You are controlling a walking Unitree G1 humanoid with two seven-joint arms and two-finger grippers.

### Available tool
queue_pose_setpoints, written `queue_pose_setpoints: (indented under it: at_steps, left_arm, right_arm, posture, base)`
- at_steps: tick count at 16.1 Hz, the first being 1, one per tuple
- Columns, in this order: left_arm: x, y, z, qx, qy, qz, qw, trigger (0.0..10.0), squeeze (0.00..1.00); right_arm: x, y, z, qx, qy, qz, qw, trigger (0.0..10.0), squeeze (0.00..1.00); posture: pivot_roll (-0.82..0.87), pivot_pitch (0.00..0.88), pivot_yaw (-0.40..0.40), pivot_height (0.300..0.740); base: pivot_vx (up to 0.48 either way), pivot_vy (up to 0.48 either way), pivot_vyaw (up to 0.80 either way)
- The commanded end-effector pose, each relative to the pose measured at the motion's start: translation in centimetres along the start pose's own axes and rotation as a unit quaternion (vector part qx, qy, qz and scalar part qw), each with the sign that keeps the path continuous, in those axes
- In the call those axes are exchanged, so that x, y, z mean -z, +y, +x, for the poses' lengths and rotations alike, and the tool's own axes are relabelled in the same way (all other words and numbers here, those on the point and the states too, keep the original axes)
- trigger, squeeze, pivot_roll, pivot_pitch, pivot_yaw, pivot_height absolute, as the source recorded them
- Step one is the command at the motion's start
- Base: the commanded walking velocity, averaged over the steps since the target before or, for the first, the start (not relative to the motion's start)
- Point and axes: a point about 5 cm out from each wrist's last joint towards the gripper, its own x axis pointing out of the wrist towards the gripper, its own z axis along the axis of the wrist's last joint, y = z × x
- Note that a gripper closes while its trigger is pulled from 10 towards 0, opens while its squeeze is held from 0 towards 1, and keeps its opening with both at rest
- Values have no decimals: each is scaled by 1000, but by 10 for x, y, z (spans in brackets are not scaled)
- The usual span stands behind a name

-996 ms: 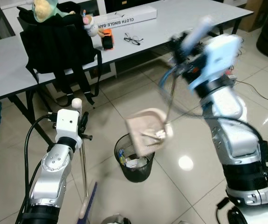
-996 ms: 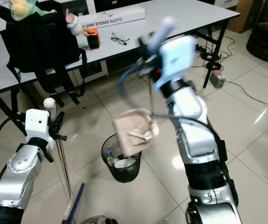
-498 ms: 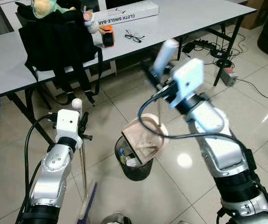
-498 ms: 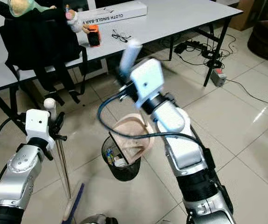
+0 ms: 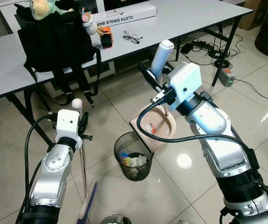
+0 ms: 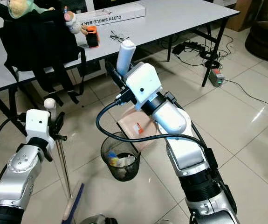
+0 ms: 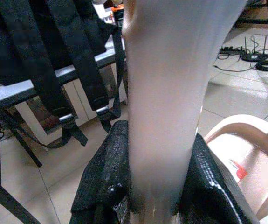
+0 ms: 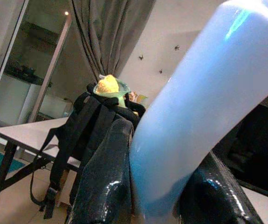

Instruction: Sweep floor

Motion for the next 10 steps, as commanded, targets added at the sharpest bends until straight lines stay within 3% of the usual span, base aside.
queue_pose_setpoints:
  at_steps: [1, 3, 4, 5, 7, 10]
  left_arm:
    - [-5, 1, 3, 2, -8, 10, 1000, 10000, 0]
    - [-5, 0, 3, 4, -6, 10, 1000, 10000, 0]
    - [-6, -1, 3, 7, -7, 10, 1000, 10000, 0]
    - [-6, -1, 2, 9, -8, 10, 1000, 10000, 0]
    - [-9, -4, 3, 19, -14, -3, 1000, 10000, 0]
    - [-13, -6, 3, 24, -19, -9, 999, 10000, 0]
  right_arm:
    - [-22, -8, 6, 6, -54, -29, 998, 10000, 0]
    - [-25, -27, 4, 64, -54, -64, 994, 10000, 0]
    - [-33, -78, -10, 228, -51, -81, 969, 10000, 0]
    - [-36, -95, -18, 286, -50, -75, 954, 10000, 0]
    - [-24, -129, -52, 396, 2, -56, 917, 10000, 0]
    - [-9, -132, -71, 410, 63, -85, 906, 10000, 0]
  posture:
    - [-27, 70, 113, 740]
    - [-26, 70, 113, 740]
    - [-29, 72, 113, 740]
    - [-30, 71, 113, 740]
    - [-34, 72, 114, 740]
    - [-35, 71, 110, 740]
  base:
    - [0, 0, 0]
    - [0, 0, 0]
    - [0, 0, 0]
    - [0, 0, 0]
    - [0, 0, 0]
    - [-161, 0, 0]
